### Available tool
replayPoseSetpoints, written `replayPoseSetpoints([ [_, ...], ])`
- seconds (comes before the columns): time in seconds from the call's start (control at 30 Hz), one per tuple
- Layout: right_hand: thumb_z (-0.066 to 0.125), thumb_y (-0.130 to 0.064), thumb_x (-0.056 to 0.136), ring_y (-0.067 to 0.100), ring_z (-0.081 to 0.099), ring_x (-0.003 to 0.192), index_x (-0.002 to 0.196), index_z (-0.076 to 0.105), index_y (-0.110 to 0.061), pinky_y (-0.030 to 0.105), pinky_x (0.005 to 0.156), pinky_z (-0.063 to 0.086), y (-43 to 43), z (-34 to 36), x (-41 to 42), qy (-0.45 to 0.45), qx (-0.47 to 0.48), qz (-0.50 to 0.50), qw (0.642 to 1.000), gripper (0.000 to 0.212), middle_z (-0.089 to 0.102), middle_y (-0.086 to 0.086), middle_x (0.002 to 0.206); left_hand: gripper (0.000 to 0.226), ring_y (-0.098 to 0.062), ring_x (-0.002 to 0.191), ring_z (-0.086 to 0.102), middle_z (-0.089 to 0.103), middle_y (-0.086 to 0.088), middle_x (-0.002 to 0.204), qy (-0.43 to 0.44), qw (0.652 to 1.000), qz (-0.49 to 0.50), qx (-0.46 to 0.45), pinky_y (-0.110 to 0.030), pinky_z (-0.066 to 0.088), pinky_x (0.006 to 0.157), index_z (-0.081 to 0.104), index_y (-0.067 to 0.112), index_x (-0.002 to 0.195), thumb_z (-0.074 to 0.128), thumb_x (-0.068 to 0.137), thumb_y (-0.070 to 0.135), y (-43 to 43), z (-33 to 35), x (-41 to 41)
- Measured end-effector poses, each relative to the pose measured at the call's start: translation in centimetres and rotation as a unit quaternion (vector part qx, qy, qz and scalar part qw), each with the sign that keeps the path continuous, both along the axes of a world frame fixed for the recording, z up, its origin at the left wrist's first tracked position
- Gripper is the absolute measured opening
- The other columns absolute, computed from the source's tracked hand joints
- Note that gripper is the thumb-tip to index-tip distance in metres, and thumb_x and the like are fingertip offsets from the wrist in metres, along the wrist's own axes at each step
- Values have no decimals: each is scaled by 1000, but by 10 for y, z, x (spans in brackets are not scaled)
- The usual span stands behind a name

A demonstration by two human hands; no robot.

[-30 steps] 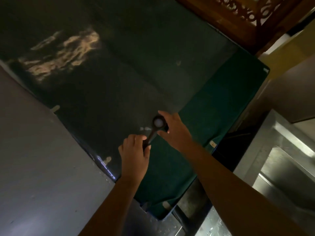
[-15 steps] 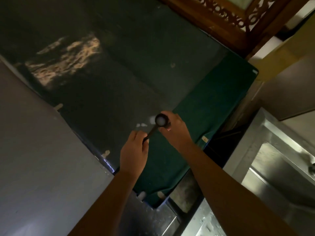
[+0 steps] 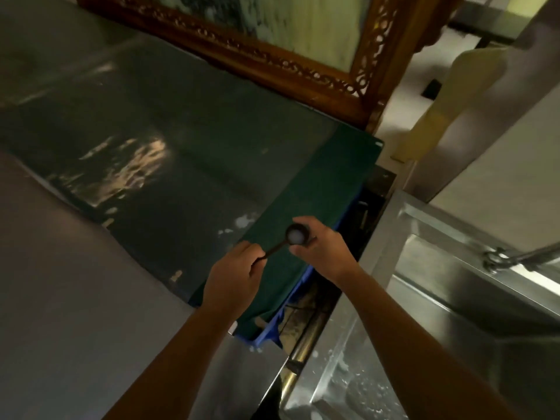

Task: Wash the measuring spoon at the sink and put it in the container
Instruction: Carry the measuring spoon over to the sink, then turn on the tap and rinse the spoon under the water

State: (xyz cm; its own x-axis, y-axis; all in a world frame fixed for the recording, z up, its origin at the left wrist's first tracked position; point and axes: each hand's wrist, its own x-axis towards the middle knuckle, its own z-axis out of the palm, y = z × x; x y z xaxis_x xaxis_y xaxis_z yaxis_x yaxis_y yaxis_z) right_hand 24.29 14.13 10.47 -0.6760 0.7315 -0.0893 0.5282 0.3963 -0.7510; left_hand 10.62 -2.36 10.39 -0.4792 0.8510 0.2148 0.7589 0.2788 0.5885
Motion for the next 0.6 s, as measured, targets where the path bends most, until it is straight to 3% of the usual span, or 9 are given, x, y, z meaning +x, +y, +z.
replayPoseSetpoints([
  [0.13, 81, -29, 75, 1, 63, 77, 121, 60, -27, -1, 64, 40, -20, 28, 62, 20, -2, -26, 999, 51, 64, -15, 85, 7, -17, 65, 60, 65, -2, 74, -23, 997, -49, 48, -38, 52, 59, 66, 13, 80, 69, 85, 10, -9, 26, 41],
  [0.23, 83, -26, 72, -1, 58, 68, 116, 63, -26, 3, 65, 39, -39, 48, 118, 39, 32, -61, 997, 48, 63, -13, 77, 9, -21, 64, 60, 63, -3, 70, -35, 993, -92, 65, -46, 51, 59, 64, 12, 75, 67, 83, 11, -17, 41, 83],
  [0.33, 83, -26, 72, -2, 58, 64, 114, 66, -25, 5, 68, 42, -60, 64, 171, 54, 51, -86, 993, 46, 66, -10, 74, 7, -18, 62, 59, 61, 4, 67, -41, 990, -110, 73, -43, 50, 57, 62, 19, 74, 65, 81, 19, -23, 54, 125],
  [0.43, 81, -30, 74, 9, 65, 73, 115, 65, -26, 20, 75, 51, -82, 77, 231, 56, 67, -106, 991, 44, 72, -3, 84, 8, -16, 63, 62, 65, 6, 68, -48, 986, -137, 80, -41, 52, 59, 65, 19, 76, 72, 80, 18, -31, 68, 173],
  [0.53, 78, -37, 75, -2, 64, 71, 108, 63, -35, 8, 66, 47, -103, 89, 292, 50, 94, -127, 986, 36, 69, -11, 80, 10, -14, 64, 64, 68, 6, 70, -45, 979, -175, 94, -40, 54, 60, 67, 19, 75, 76, 79, 15, -36, 82, 221],
  [0.6, 78, -40, 75, -5, 63, 73, 104, 61, -41, 8, 63, 48, -119, 96, 329, 61, 106, -151, 981, 33, 67, -14, 76, 12, -10, 64, 63, 68, 7, 69, -49, 974, -200, 100, -40, 54, 59, 67, 20, 74, 77, 79, 15, -37, 89, 252],
])
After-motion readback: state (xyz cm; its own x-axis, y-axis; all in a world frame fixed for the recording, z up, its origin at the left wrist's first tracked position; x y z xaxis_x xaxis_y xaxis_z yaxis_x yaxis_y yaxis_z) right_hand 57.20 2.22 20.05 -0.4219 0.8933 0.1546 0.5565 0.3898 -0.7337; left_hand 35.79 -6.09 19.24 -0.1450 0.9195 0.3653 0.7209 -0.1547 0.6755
